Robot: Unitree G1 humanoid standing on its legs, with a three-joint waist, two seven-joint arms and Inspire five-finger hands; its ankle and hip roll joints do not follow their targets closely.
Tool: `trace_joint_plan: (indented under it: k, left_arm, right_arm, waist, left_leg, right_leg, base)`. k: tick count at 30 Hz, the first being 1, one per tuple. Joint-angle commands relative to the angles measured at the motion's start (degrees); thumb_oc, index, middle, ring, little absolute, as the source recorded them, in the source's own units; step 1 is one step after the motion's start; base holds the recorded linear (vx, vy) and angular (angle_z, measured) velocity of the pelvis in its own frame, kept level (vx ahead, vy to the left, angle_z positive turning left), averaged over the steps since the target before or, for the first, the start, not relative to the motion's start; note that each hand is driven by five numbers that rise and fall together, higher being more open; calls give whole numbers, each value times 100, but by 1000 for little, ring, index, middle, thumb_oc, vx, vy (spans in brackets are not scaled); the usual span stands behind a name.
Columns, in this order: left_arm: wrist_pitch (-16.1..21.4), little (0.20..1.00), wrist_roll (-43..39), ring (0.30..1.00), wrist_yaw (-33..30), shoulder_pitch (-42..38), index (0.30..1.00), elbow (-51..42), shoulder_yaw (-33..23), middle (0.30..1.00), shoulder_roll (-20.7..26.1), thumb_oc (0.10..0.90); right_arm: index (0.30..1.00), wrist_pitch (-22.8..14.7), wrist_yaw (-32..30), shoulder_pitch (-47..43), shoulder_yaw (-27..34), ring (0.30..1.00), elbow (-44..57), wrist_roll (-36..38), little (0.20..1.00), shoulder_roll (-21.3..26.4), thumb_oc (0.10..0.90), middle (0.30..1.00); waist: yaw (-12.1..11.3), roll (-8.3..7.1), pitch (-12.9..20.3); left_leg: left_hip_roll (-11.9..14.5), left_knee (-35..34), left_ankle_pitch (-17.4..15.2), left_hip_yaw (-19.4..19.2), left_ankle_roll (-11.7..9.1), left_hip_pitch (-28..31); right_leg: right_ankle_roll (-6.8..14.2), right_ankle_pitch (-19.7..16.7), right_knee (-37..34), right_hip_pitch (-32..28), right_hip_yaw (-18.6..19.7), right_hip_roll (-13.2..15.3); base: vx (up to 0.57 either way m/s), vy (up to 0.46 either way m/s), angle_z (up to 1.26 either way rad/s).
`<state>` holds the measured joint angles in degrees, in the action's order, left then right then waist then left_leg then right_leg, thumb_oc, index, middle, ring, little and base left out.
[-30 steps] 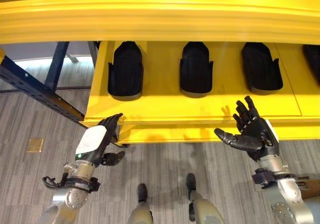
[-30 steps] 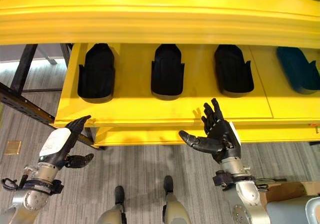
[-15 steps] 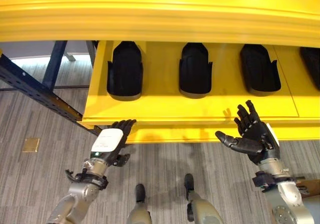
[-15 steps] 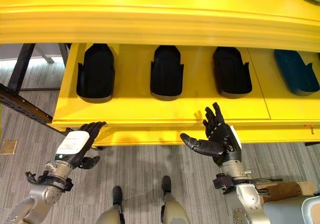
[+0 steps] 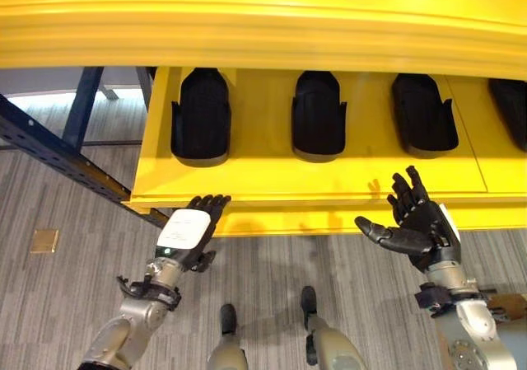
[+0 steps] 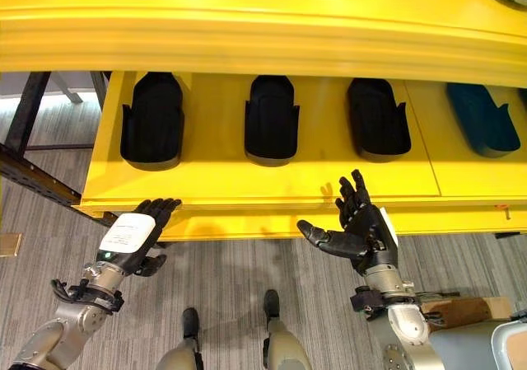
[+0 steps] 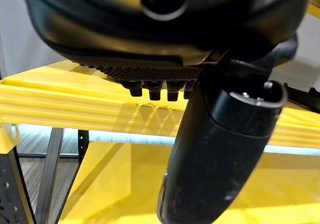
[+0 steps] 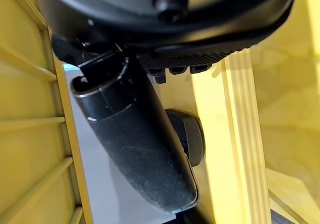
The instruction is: Move parts from the plastic box to the shelf.
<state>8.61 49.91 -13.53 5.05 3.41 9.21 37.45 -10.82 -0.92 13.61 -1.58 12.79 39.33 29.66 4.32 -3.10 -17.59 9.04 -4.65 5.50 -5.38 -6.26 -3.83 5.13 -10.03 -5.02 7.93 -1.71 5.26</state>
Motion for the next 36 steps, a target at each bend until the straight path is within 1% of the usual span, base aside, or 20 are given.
trace_joint_plan:
  k: [1,17,36]
  left_arm:
    - [22,1000,78,1000,-625,-479,1000,-265,-277,1000,464,900]
    - [-102,1000,15,1000,-759,-355,1000,-318,-639,1000,432,900]
    - [-213,1000,-2,1000,-824,-535,1000,-136,-654,1000,397,900]
  right_arm:
    - [1000,-752,2,-178,284,1000,506,-139,1000,7,900,1000]
    - [1000,-723,-7,-177,307,1000,486,-166,1000,-3,900,1000]
    - [1000,-683,-3,-221,255,1000,491,-155,1000,-9,900,1000]
  waist:
    - [27,-233,305]
    - [26,-210,299]
    - [39,-193,238]
  left_leg:
    - [234,577,-258,59,4,-339]
    - [222,598,-274,54,8,-332]
    - [209,652,-297,60,4,-366]
  right_leg:
    - [45,833,253,-374,-43,189]
    - [32,849,262,-384,-44,189]
    - [29,855,289,-359,-43,203]
  base:
    - [0,0,0]
    - [6,1,-2]
    - [0,0,0]
